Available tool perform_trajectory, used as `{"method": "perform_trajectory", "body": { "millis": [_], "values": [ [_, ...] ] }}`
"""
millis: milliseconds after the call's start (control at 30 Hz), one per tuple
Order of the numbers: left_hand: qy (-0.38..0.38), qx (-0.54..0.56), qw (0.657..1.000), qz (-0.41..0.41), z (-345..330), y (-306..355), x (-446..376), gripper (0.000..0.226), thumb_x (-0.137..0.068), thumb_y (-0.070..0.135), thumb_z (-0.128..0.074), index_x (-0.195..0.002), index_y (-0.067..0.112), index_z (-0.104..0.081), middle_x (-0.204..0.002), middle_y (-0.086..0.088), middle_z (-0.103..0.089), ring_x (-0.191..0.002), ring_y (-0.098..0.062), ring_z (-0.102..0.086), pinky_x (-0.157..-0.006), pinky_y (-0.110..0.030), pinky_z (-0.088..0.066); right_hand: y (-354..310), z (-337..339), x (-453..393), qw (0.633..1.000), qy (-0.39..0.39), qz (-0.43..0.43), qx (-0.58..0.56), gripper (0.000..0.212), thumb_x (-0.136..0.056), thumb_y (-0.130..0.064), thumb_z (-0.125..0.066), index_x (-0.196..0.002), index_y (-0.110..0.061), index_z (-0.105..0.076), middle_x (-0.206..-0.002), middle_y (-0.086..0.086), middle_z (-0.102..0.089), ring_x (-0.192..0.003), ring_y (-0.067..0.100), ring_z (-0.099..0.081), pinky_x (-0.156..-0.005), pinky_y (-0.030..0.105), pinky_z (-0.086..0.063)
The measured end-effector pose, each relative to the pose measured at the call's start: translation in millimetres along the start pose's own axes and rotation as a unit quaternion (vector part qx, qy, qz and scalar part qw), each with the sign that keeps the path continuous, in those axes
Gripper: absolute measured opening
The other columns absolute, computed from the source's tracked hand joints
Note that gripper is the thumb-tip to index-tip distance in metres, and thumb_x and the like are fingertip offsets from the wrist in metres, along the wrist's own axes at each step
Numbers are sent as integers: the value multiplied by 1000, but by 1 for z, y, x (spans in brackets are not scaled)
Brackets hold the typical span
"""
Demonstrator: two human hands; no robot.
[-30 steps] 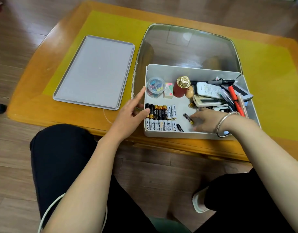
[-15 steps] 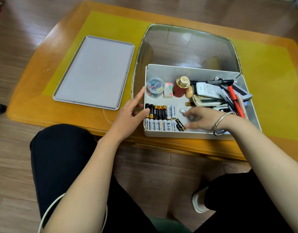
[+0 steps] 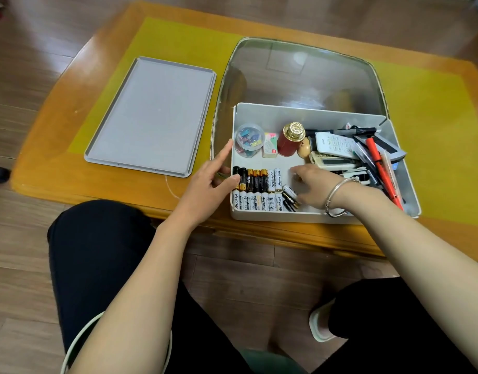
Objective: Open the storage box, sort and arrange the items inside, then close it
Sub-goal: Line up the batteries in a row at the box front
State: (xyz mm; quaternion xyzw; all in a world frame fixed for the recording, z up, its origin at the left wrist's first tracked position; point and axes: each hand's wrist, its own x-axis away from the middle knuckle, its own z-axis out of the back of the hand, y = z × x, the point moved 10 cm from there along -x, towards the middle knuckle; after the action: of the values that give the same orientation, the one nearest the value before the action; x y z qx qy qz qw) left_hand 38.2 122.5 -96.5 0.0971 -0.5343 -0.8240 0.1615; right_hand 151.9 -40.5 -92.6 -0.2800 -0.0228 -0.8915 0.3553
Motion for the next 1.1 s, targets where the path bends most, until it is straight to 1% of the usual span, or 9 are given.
{"method": "perform_trajectory", "body": {
  "millis": [33, 200, 400, 500, 633, 700, 833, 1000, 1100],
  "values": [
    [0, -1, 1000, 1, 0, 0, 0, 64, -94, 40, -53, -139, 64, -14, -100, 12, -48, -84, 4, -48, -65, -6, -40, -3, 1, 1, 1000, -1, 19, 9, 27, -82, -13, -62, -106, -6, -51, -115, 13, -52, -109, 30, -50, -90, 32, -42],
    [-3, -1, 1000, 5, 0, 1, 1, 64, -93, 41, -53, -141, 61, -15, -100, 11, -48, -82, 4, -49, -65, -3, -40, -6, 7, 8, 998, -11, 44, -35, 56, -79, -24, -73, -129, -16, -51, -113, 3, -62, -95, 16, -60, -89, 27, -47],
    [9, -8, 1000, -1, 3, 6, 1, 61, -94, 46, -51, -142, 59, -17, -107, 14, -48, -91, 3, -50, -73, -13, -41, -2, -1, -4, 998, -27, 31, 45, 62, -66, -48, -78, -110, -13, -53, -95, -1, -63, -87, 19, -58, -82, 30, -49],
    [25, 9, 1000, -7, 7, 17, -5, 59, -90, 54, -48, -144, 50, -25, -113, 18, -43, -100, 4, -49, -81, -18, -47, -4, -4, -10, 993, -23, 33, 108, 60, -65, -46, -78, -106, -13, -50, -97, 5, -63, -84, 23, -57, -75, 32, -49],
    [69, -47, 996, -2, 6, 34, -25, 59, -93, 41, -54, -145, 32, -29, -135, 3, -37, -120, -5, -41, -99, -30, -42, -5, -3, -10, 991, -10, 56, 123, 52, -65, -47, -76, -99, -15, -52, -92, 4, -60, -80, 21, -54, -69, 30, -46],
    [119, -140, 983, -13, 7, 48, -33, 57, -92, 34, -57, -143, 23, -35, -137, -3, -36, -118, -8, -31, -97, -26, -34, -1, 2, -9, 993, 6, 59, 101, 47, -65, -45, -77, -95, -16, -55, -90, 3, -59, -81, 21, -53, -70, 30, -46],
    [145, -220, 964, -29, 5, 63, -43, 55, -89, 21, -63, -139, 17, -41, -138, -10, -33, -123, -20, -32, -97, -25, -36, 3, 9, -9, 994, 28, 71, 84, 36, -70, -39, -77, -88, -18, -54, -85, 2, -54, -82, 22, -53, -70, 29, -43],
    [130, -194, 972, -9, -4, 60, -50, 66, -88, 0, -58, -145, 16, -29, -142, -12, -28, -129, -21, -34, -93, -19, -36, 8, 22, -7, 994, 68, 72, 54, 33, -75, -18, -73, -105, -14, -61, -101, 5, -64, -97, 25, -59, -82, 35, -49],
    [130, -187, 974, -10, -4, 60, -51, 67, -87, -6, -56, -145, 14, -29, -142, -13, -28, -129, -22, -35, -96, -23, -40, 14, 24, -5, 993, 64, 68, 71, 33, -78, -18, -70, -110, -19, -62, -105, 3, -65, -101, 24, -59, -87, 34, -49]
  ]
}}
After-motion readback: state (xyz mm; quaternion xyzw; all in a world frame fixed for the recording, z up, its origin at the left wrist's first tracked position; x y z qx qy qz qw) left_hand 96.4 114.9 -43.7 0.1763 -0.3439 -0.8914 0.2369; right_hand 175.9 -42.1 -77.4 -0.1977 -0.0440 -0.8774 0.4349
